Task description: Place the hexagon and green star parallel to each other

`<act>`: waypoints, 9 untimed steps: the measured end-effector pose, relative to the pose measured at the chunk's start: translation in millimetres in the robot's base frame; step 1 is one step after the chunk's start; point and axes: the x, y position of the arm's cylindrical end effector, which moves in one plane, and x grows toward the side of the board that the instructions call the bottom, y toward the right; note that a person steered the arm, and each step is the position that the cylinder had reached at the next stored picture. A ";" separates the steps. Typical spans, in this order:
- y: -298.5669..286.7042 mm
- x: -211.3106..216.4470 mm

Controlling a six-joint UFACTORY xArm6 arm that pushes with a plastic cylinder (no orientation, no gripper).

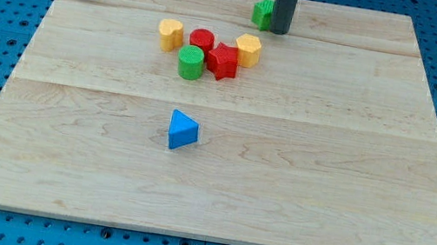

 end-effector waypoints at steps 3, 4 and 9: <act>27.6 -39.3; -35.0 -61.9; -49.3 -32.6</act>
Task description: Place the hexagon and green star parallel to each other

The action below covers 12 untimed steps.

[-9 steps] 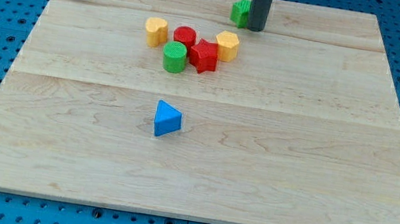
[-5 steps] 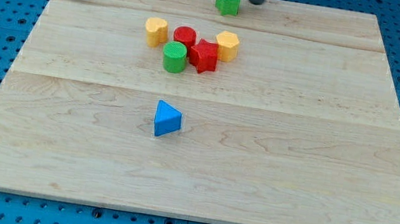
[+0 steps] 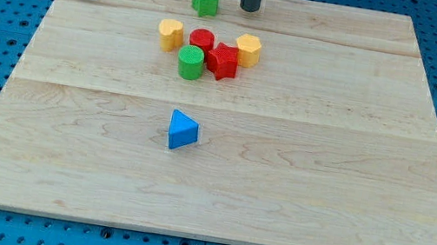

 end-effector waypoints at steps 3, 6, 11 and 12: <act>38.4 101.2; -12.5 123.5; 19.7 7.0; 67.2 -9.0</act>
